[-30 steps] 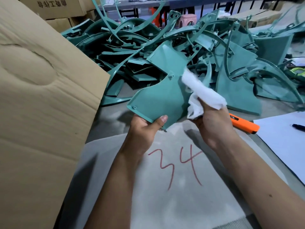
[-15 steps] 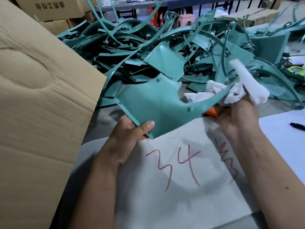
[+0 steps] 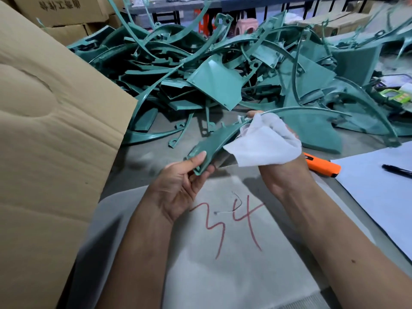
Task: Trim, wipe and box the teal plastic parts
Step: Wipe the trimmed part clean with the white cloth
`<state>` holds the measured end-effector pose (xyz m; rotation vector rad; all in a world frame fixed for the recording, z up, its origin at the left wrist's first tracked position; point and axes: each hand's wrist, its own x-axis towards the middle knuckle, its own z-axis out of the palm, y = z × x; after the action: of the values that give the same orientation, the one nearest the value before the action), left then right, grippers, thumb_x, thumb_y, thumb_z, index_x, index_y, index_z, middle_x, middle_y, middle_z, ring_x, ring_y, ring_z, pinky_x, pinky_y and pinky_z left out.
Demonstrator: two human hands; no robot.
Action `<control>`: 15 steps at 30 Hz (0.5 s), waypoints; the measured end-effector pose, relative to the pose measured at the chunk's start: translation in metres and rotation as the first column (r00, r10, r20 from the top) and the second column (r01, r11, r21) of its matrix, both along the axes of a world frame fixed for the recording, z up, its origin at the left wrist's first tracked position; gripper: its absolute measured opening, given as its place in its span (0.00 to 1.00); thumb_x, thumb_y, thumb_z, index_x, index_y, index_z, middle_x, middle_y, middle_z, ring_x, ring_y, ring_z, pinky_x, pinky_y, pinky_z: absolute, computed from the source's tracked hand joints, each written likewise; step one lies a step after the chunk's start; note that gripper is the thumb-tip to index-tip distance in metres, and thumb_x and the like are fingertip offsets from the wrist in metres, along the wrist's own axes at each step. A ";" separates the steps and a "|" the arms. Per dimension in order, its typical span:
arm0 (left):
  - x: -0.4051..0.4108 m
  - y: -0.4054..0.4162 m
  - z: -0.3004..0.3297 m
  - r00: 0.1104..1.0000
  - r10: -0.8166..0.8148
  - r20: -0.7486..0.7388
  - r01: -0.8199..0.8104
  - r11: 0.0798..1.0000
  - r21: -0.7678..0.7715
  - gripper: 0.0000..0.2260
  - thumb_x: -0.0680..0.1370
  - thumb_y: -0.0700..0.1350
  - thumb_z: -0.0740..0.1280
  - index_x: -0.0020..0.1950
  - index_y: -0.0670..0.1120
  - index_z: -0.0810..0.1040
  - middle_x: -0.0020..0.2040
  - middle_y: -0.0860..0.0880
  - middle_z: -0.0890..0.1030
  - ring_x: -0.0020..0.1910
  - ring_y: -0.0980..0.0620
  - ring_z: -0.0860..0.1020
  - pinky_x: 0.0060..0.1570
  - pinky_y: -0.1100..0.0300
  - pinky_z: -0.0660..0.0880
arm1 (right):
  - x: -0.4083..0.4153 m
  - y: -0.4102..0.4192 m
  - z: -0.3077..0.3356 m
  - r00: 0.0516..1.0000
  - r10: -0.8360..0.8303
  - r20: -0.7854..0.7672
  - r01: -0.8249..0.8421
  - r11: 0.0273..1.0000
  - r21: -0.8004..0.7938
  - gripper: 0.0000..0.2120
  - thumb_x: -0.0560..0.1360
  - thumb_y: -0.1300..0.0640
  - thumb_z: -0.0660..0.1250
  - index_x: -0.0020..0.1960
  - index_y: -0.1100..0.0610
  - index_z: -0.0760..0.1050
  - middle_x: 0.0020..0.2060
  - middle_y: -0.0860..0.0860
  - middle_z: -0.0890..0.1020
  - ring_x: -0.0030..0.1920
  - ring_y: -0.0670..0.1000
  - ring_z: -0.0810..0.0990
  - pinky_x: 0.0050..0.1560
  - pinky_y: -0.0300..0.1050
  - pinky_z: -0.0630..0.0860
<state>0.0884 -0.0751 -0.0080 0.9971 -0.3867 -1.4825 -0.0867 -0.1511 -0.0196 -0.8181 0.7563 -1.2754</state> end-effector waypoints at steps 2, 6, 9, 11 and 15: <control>-0.001 -0.004 -0.006 0.973 0.150 0.175 -0.152 0.988 -0.003 0.11 0.75 0.48 0.72 0.49 0.39 0.84 0.38 0.43 0.84 0.28 0.53 0.80 0.25 0.66 0.76 | -0.002 -0.003 0.001 0.999 -0.049 0.002 0.049 0.998 -0.037 0.20 0.85 0.72 0.49 0.48 0.52 0.71 0.30 0.40 0.83 0.34 0.39 0.82 0.41 0.36 0.77; -0.003 -0.002 -0.017 0.613 0.356 0.705 -0.210 0.934 -0.289 0.16 0.79 0.38 0.63 0.65 0.48 0.78 0.57 0.44 0.81 0.54 0.48 0.81 0.47 0.55 0.81 | -0.010 -0.006 0.010 0.988 -0.149 -0.049 0.133 0.961 -0.241 0.09 0.76 0.71 0.59 0.43 0.61 0.75 0.29 0.54 0.80 0.29 0.52 0.77 0.33 0.40 0.72; -0.008 0.002 -0.020 0.285 0.356 0.890 0.136 0.904 -0.405 0.20 0.73 0.42 0.71 0.65 0.53 0.79 0.64 0.51 0.77 0.66 0.49 0.75 0.65 0.50 0.75 | -0.012 -0.007 0.008 0.982 -0.164 -0.098 0.146 0.975 -0.170 0.08 0.76 0.69 0.60 0.42 0.62 0.75 0.28 0.61 0.77 0.27 0.54 0.75 0.34 0.43 0.69; -0.013 0.002 -0.019 0.298 0.377 0.877 0.183 0.879 -0.440 0.17 0.76 0.43 0.72 0.65 0.49 0.81 0.60 0.53 0.81 0.62 0.53 0.78 0.60 0.54 0.78 | -0.006 -0.003 0.009 0.993 -0.088 -0.073 0.072 0.978 -0.198 0.12 0.76 0.70 0.62 0.40 0.55 0.77 0.35 0.61 0.75 0.32 0.53 0.70 0.35 0.44 0.65; -0.011 -0.001 -0.019 0.154 0.484 0.861 0.184 0.842 -0.507 0.09 0.79 0.36 0.69 0.58 0.39 0.84 0.45 0.57 0.79 0.44 0.68 0.78 0.45 0.73 0.74 | -0.002 0.003 0.016 1.000 -0.005 -0.025 -0.002 0.971 -0.239 0.13 0.71 0.66 0.64 0.36 0.50 0.77 0.38 0.60 0.74 0.35 0.53 0.69 0.35 0.42 0.65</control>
<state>0.0771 -0.0758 -0.0269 1.3956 -1.5260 -0.1763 -0.0887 -0.1482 -0.0040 -1.0300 0.6300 -1.3771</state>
